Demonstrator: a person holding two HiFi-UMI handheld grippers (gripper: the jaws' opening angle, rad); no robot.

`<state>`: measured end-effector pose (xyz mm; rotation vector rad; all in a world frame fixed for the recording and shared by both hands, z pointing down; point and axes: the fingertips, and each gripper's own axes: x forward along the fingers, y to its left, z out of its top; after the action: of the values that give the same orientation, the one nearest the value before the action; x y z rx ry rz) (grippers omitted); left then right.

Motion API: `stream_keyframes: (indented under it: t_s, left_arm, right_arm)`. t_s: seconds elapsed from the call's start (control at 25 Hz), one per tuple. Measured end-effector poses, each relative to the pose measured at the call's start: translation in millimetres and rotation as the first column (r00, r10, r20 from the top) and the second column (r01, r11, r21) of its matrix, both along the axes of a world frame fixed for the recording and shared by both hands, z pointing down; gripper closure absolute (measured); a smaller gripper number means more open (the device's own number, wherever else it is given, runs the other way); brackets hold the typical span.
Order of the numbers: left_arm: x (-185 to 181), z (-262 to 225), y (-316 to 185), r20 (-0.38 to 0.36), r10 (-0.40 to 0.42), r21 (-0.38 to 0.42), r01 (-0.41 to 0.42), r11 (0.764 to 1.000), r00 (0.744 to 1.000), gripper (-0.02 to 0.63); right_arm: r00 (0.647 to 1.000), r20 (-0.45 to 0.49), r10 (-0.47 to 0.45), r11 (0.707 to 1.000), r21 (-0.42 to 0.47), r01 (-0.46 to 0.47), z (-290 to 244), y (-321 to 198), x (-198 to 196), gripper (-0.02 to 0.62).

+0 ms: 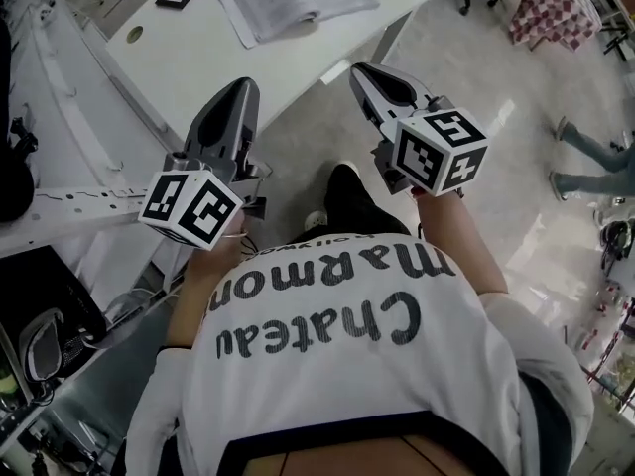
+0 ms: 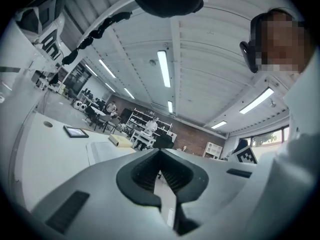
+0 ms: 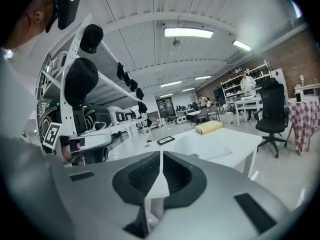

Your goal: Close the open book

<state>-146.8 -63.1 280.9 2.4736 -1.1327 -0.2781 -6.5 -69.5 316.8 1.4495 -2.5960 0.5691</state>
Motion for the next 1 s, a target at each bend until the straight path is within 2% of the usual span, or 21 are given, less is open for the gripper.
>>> stream_keyframes:
  t_s: [0.32, 0.64, 0.8, 1.0]
  left_arm:
    - [-2.8, 29.5, -9.5, 0.003, -0.03, -0.069, 0.03, 0.997, 1.0, 0.583]
    - [-21.7, 48.9, -27.7, -0.011, -0.115, -0.144, 0.112, 0.983, 0.993, 0.583]
    - [-29.3, 47.6, -48.2, 0.0, -0.176, -0.14, 0.174, 0.975, 0.984, 0.583]
    - [-19.8, 51.1, -76.6, 0.057, -0.197, -0.125, 0.203, 0.971, 0.979, 0.583]
  right_arm:
    - [1.0, 0.011, -0.008, 0.996, -0.09, 0.009, 34.2, -12.3, 1.5, 0.56]
    - [0.997, 0.07, -0.016, 0.989, -0.147, 0.027, 54.8, -47.3, -0.3, 0.56]
    - [0.992, 0.119, -0.036, 0.981, -0.186, 0.058, 61.6, -70.7, -2.6, 0.56]
    - [0.987, 0.149, -0.061, 0.973, -0.21, 0.092, 64.3, -111.8, 1.3, 0.56]
